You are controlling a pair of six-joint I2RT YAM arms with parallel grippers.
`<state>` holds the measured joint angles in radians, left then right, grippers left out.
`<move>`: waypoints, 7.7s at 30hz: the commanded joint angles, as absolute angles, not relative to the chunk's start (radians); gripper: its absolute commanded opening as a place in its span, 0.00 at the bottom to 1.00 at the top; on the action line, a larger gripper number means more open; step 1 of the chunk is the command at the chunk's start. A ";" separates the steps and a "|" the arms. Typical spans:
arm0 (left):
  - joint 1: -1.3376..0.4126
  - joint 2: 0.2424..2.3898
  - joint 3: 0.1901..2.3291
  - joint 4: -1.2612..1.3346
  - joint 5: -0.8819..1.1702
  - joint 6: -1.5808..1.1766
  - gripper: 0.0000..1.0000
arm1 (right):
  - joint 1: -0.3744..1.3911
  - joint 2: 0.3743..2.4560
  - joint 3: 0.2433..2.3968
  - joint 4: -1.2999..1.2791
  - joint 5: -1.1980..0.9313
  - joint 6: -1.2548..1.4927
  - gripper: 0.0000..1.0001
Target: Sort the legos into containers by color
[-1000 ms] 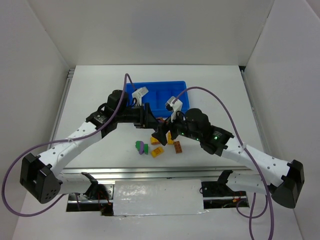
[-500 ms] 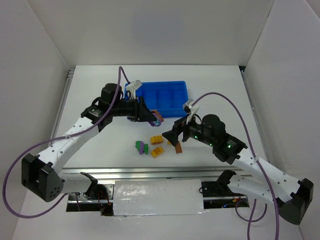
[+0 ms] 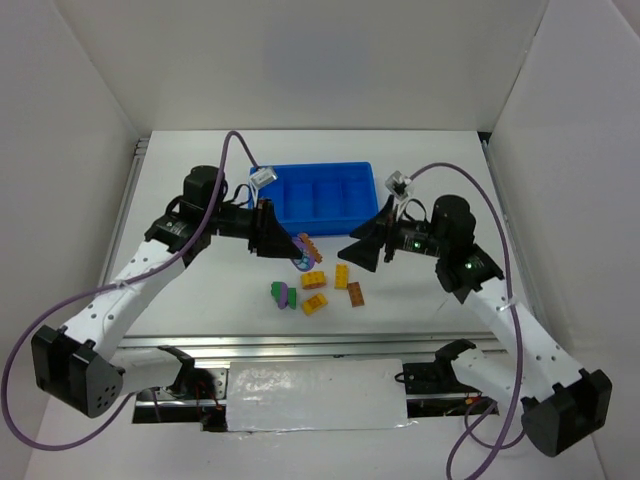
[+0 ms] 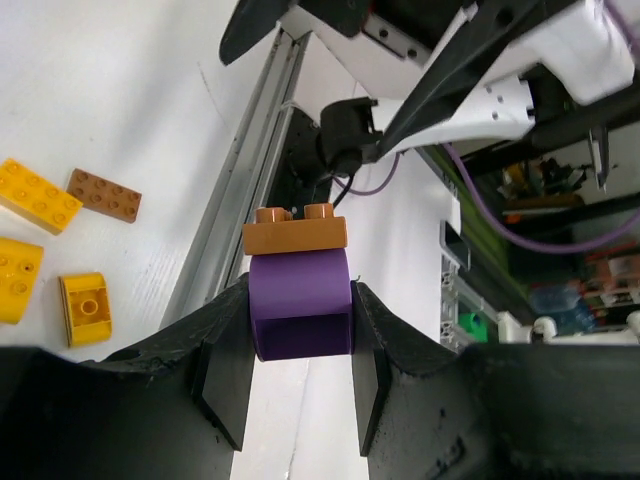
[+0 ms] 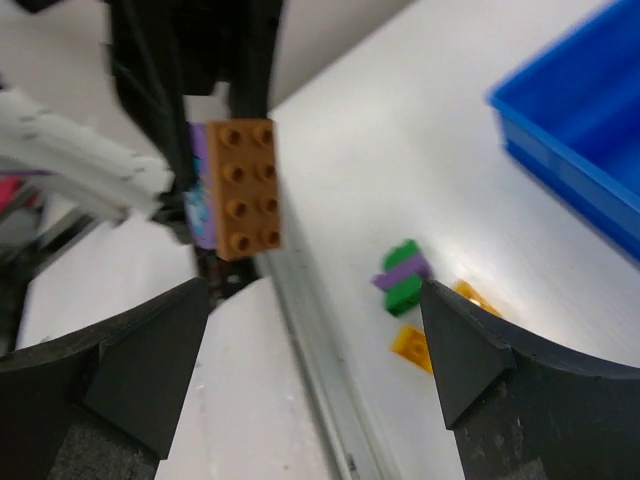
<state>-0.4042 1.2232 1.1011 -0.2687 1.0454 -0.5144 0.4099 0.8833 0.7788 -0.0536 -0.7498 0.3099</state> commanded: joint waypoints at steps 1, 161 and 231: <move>-0.403 1.163 1.109 -0.293 1.124 -0.403 0.00 | 0.409 0.981 0.922 0.057 -1.128 0.425 0.93; -0.341 2.022 1.888 -0.657 -0.330 -0.473 0.00 | 0.434 1.065 1.197 -0.511 -0.248 0.403 0.82; -0.379 0.939 1.045 -0.687 -0.453 -0.542 1.00 | 0.732 1.411 0.756 -0.448 0.103 0.558 0.67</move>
